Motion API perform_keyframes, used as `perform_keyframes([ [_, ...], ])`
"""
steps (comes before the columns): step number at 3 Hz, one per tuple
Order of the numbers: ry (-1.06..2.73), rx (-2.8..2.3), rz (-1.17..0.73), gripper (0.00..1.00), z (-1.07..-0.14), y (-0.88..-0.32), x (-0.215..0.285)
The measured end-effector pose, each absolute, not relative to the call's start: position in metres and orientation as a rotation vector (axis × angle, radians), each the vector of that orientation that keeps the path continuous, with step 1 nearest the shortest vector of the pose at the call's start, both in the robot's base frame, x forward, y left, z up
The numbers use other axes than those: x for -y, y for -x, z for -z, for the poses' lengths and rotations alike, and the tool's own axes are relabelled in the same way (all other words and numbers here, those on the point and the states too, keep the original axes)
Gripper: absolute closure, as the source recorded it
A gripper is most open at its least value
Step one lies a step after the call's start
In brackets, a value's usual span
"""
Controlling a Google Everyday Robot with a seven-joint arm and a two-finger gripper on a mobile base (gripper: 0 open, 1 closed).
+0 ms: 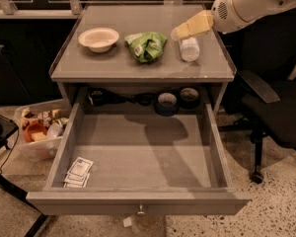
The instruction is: Place blue plastic bottle into top drawer
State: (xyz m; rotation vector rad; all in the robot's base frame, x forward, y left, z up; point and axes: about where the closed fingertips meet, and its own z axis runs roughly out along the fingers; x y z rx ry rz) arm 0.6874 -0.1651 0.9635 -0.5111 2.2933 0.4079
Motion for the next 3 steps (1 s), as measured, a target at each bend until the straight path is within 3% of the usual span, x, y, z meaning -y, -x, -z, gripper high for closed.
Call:
perform_keyframes([
  [3,0.091,-2.364,-0.347,0.00,-0.919,-0.773,0.182],
])
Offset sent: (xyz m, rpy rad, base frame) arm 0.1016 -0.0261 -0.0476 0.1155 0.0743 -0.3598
